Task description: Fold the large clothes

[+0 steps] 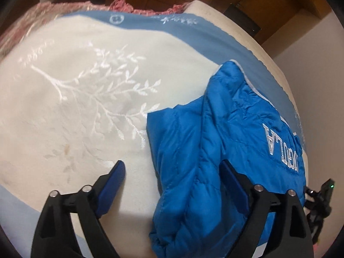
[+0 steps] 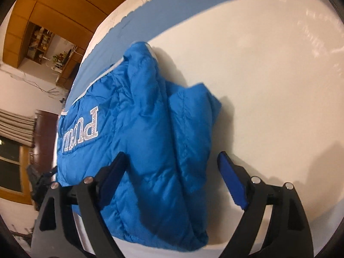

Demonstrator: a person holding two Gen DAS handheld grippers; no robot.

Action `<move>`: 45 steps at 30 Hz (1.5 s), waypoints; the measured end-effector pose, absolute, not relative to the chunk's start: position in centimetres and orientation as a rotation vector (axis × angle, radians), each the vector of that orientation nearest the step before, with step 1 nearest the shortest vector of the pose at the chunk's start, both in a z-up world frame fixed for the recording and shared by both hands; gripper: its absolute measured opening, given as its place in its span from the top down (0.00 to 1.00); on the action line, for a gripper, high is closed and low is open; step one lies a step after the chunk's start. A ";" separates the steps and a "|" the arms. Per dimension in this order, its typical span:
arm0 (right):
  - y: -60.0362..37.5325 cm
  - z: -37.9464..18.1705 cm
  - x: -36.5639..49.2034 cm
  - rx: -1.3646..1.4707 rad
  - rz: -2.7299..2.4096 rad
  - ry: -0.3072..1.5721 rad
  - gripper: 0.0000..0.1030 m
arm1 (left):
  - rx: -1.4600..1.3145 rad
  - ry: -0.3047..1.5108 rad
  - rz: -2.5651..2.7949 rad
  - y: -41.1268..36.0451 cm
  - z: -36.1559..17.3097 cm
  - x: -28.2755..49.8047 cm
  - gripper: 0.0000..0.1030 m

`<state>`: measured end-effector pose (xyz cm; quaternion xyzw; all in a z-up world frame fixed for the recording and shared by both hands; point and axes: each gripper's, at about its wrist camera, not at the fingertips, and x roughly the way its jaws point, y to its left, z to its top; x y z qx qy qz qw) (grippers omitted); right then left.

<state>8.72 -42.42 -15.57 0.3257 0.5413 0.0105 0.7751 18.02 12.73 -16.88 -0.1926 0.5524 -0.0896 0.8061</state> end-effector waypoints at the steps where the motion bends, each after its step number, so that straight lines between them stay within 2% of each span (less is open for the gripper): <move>1: -42.5 -15.7 8.8 0.720 0.029 1.168 0.15 | -0.420 1.184 -0.194 12.8 -17.1 18.2 0.11; 4: -42.5 -15.8 9.1 0.736 0.048 1.156 0.16 | -0.415 1.179 -0.205 12.3 -17.3 18.7 0.11; 8: -42.0 -16.0 9.9 0.754 0.095 1.160 0.29 | -0.401 1.189 -0.219 11.4 -17.4 20.0 0.11; 10: -42.0 -16.0 10.2 0.761 0.107 1.162 0.38 | -0.395 1.192 -0.225 10.9 -17.5 20.5 0.16; 11: -42.0 -16.0 10.3 0.772 0.117 1.162 0.47 | -0.378 1.195 -0.234 10.4 -17.4 20.7 0.26; 13: -42.2 -16.0 10.4 0.815 0.149 1.159 0.59 | -0.344 1.195 -0.236 9.6 -17.0 20.8 0.39; 15: -42.3 -15.6 10.2 0.827 0.167 1.156 0.67 | -0.325 1.186 -0.244 8.8 -16.4 20.6 0.61; 18: -42.4 -14.8 9.7 0.834 0.180 1.143 0.74 | -0.331 1.174 -0.244 8.5 -15.5 20.2 0.76; 20: -42.3 -14.2 9.5 0.840 0.190 1.132 0.76 | -0.363 1.169 -0.246 8.9 -15.1 19.9 0.80; 30: -42.3 -9.0 5.9 0.874 0.286 1.061 0.81 | -0.397 1.079 -0.273 9.7 -9.7 16.9 0.86; 37: -40.4 -4.6 0.1 0.816 0.329 1.049 0.82 | -0.384 1.043 -0.325 10.8 -5.4 10.4 0.87; 41: -39.1 -3.9 -4.3 0.795 0.325 1.079 0.82 | -0.377 1.076 -0.328 11.9 -5.6 6.3 0.87; 45: -38.1 -5.3 -7.6 0.786 0.289 1.130 0.82 | -0.375 1.135 -0.304 12.9 -8.0 2.8 0.86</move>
